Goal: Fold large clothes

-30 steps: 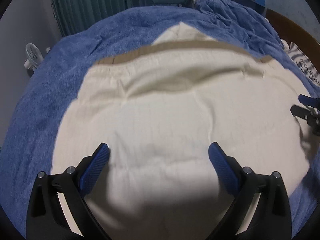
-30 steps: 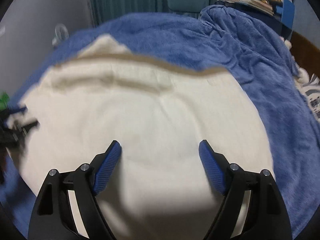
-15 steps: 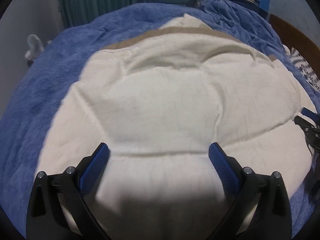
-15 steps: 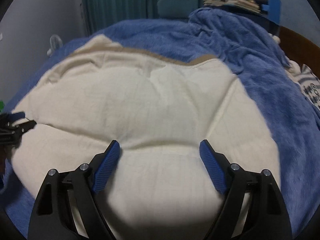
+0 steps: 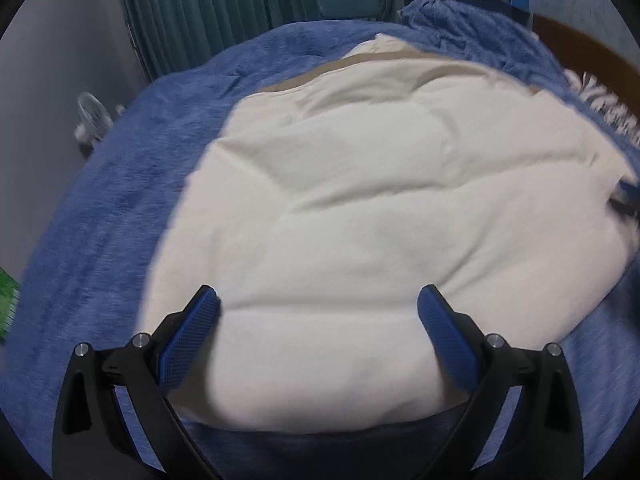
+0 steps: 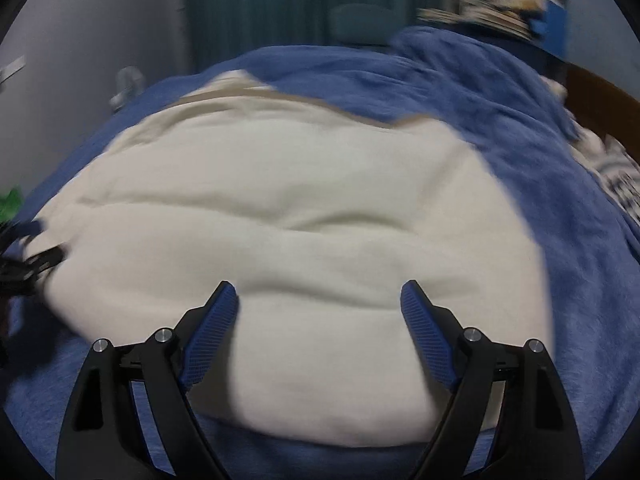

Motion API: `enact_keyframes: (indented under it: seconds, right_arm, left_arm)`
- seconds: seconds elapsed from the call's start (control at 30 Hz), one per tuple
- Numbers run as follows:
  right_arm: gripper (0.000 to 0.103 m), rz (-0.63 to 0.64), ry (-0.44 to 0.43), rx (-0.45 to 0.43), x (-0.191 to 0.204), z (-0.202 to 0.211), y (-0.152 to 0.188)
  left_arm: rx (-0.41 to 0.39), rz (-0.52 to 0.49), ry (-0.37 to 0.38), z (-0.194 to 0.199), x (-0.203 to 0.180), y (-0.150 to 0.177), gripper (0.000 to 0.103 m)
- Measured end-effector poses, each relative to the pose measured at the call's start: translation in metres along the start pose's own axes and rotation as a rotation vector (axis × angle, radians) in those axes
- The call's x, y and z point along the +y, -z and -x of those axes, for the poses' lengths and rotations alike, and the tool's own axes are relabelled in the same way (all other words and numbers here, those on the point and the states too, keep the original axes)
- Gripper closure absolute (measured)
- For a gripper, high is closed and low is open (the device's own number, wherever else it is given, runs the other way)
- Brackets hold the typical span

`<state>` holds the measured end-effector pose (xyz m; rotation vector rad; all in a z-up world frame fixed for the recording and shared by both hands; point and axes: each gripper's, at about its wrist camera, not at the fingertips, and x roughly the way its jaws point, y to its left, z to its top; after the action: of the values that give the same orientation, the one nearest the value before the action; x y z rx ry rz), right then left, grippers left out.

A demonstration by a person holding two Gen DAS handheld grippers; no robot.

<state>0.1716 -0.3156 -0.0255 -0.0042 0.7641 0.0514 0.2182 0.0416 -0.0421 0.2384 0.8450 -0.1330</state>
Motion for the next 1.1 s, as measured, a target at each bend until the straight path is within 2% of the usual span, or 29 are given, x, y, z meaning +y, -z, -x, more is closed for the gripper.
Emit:
enact_keyframes:
  seconds: [0.1,0.23,0.27,0.37,0.4,0.43,0.5,0.6,0.7,0.87,0.97,1.0,1.1]
  right_arm:
    - [0.023,-0.067,0.012,-0.003,-0.032,-0.004,0.002]
    - [0.022,-0.056,0.018,0.004,-0.033,-0.006,0.001]
    - [0.022,-0.056,0.025,0.000,-0.031,-0.004,-0.002]
    - [0.022,-0.052,0.004,-0.049,-0.027,0.008,-0.017]
    - [0.021,-0.043,0.009,-0.064,-0.027,0.007,-0.027]
    - [0.021,-0.037,0.017,-0.063,-0.026,0.005,-0.034]
    - [0.021,-0.027,0.051,-0.015,-0.027,-0.017,-0.059]
    - [0.021,-0.066,0.069,0.015,-0.038,-0.047,-0.094]
    - [0.021,-0.090,0.066,0.058,-0.039,-0.075,-0.125]
    - [0.021,-0.098,0.018,0.074,-0.022,-0.111,-0.156]
    - [0.021,-0.081,0.027,0.139,-0.011,-0.137,-0.159]
    - [0.021,-0.088,0.033,0.182,-0.011,-0.149,-0.157]
    - [0.017,-0.128,0.029,0.232,-0.016,-0.168,-0.151]
  left_arm:
    - [0.014,0.049,-0.005,-0.001,0.027,0.012,0.006]
    - [0.050,0.147,0.075,-0.001,0.052,0.016,0.007]
    - [0.042,0.161,0.071,0.002,0.055,0.014,0.007]
    - [-0.073,0.129,0.045,0.020,0.055,-0.010,0.007]
    - [-0.109,0.107,0.067,0.023,0.049,-0.026,0.007]
    - [-0.113,0.095,0.086,0.021,0.043,-0.038,0.007]
    - [-0.080,0.068,0.118,0.005,0.029,-0.067,0.007]
    - [-0.019,0.050,0.084,-0.030,0.006,-0.111,0.007]
    - [0.009,0.033,0.102,-0.062,-0.022,-0.148,0.007]
    - [-0.017,-0.007,0.084,-0.079,-0.059,-0.178,0.007]
    - [0.042,-0.024,0.040,-0.104,-0.067,-0.188,0.006]
    - [0.076,-0.017,0.047,-0.114,-0.068,-0.188,0.006]
    - [0.131,-0.009,0.068,-0.133,-0.067,-0.188,0.006]
